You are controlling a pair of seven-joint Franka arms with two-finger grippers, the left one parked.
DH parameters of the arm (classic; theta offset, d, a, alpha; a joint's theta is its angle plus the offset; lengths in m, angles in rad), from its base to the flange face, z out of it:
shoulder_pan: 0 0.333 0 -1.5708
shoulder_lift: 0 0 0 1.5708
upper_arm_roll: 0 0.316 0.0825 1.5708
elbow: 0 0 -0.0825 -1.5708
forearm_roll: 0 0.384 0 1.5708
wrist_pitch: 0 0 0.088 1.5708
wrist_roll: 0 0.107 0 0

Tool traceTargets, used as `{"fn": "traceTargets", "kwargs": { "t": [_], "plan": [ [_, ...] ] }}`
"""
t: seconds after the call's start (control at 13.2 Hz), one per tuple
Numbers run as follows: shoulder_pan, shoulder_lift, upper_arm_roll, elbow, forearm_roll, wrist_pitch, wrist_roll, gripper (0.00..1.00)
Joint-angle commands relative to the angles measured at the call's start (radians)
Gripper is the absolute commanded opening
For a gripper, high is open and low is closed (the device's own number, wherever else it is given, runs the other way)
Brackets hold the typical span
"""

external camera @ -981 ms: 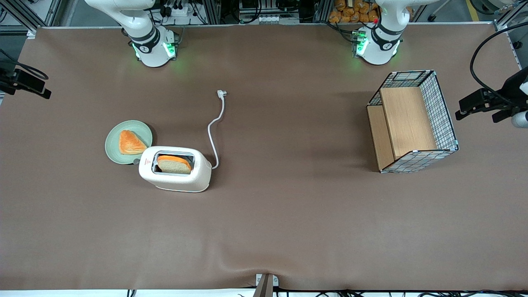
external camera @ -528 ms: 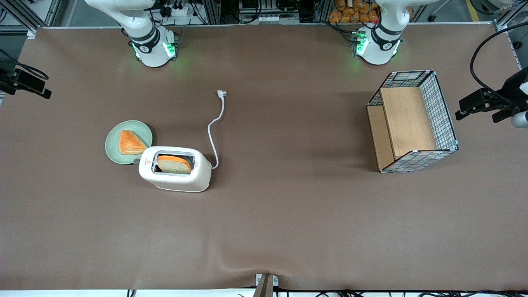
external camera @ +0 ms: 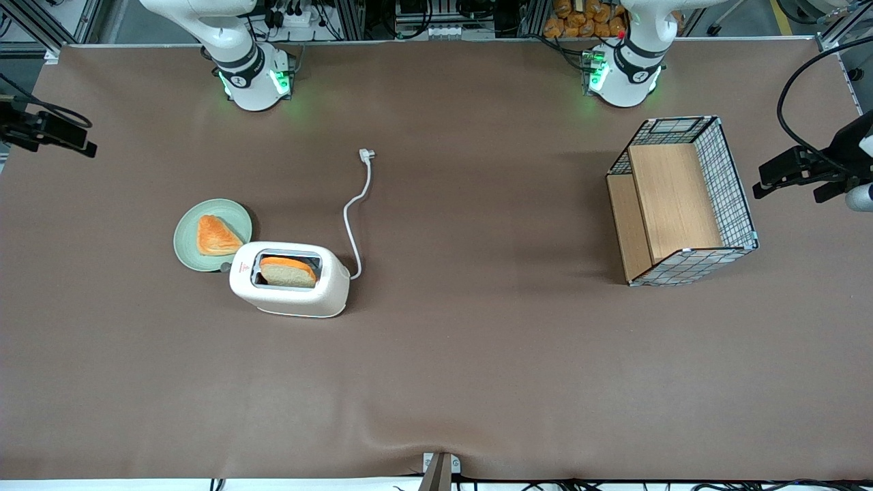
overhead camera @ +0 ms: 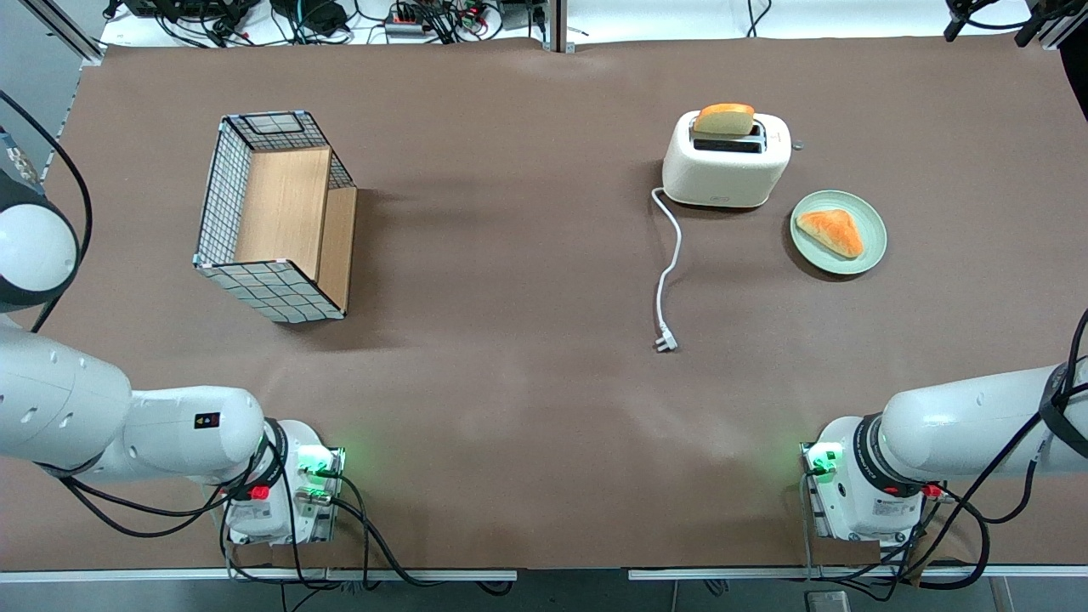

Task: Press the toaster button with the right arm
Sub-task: 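Move the right gripper toward the white toaster beside the green plate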

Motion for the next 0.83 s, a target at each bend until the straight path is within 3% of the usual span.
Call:
{"fn": "traceTargets", "kwargs": {
  "t": [0.0,0.3,0.6,0.68,0.75],
  "plan": [
    [0.015,0.019,-0.007,-0.022,0.048,-0.002,0.007,1.00],
    [0.007,0.088,-0.008,-0.022,0.100,0.012,0.005,1.00],
    [-0.094,0.157,-0.011,-0.066,0.244,0.015,-0.025,1.00],
    [-0.097,0.157,-0.011,-0.079,0.258,0.018,-0.035,0.98],
    [-0.089,0.162,-0.011,-0.080,0.260,0.030,-0.035,0.87]
  ]
}}
